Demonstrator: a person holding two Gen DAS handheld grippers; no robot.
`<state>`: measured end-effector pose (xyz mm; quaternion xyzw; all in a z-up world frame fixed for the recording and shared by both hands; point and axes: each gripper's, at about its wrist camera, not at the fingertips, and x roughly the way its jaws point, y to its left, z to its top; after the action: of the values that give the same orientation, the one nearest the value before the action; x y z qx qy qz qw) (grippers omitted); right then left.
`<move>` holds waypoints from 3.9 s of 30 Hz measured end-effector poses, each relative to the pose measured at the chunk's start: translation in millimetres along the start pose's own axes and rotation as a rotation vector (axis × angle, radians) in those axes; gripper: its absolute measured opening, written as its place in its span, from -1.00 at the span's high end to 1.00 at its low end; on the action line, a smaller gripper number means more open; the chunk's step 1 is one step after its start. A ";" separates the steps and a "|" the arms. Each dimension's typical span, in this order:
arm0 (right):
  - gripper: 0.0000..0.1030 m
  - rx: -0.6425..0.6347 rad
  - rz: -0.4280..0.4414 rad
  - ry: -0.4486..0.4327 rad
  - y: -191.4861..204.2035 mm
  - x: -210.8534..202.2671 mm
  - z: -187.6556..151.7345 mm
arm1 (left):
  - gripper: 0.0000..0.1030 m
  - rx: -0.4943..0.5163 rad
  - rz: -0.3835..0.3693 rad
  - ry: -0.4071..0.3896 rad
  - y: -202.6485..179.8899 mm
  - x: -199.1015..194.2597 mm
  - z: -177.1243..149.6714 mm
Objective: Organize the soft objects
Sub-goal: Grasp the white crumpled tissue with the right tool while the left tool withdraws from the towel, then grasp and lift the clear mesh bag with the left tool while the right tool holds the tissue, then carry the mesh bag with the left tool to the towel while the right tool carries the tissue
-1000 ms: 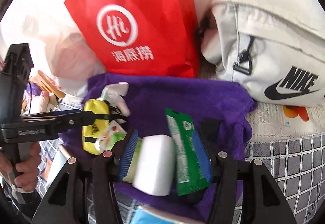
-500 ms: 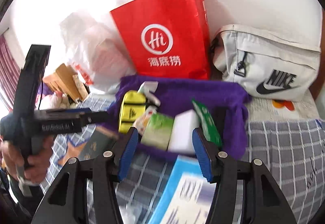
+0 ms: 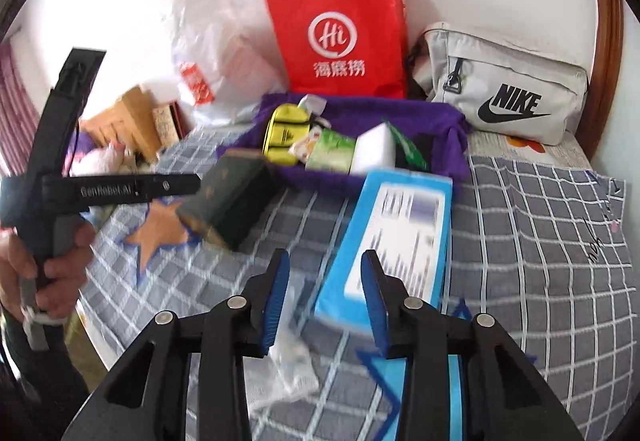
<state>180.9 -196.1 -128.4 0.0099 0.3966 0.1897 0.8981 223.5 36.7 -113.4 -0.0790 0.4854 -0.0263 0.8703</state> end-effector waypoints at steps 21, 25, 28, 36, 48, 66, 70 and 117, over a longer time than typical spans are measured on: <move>0.49 -0.122 -0.024 0.147 45.4 81.5 -63.5 | -0.28 -0.054 -0.052 0.051 32.6 7.3 -77.3; 0.64 -0.132 -0.045 0.135 45.0 80.8 -66.0 | -0.28 -0.062 -0.062 0.067 31.8 13.7 -81.4; 0.64 -0.109 -0.024 0.112 42.4 69.3 -64.0 | -0.28 -0.056 -0.071 0.075 29.2 15.4 -86.1; 0.64 -0.059 0.021 0.009 35.9 14.5 -62.3 | -0.28 -0.053 -0.143 0.126 14.4 27.3 -100.2; 0.64 0.043 -0.043 0.018 -12.6 -22.5 -107.5 | -0.70 -0.033 -0.268 0.131 -26.4 47.3 -98.2; 0.62 0.166 -0.040 0.040 -53.0 -15.0 -132.6 | -1.00 0.329 -0.035 0.128 -95.7 61.7 -120.1; 0.61 0.175 -0.039 0.051 -53.9 -11.0 -134.3 | -1.00 0.364 -0.027 0.124 -99.3 58.7 -127.2; 0.63 0.103 -0.056 0.109 -17.1 -8.5 -101.2 | 0.85 0.037 -0.156 0.057 2.4 9.9 -106.2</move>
<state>108.9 -228.3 -194.6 0.0347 0.4542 0.1441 0.8785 138.5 26.0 -177.0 -0.0996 0.5017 -0.1051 0.8528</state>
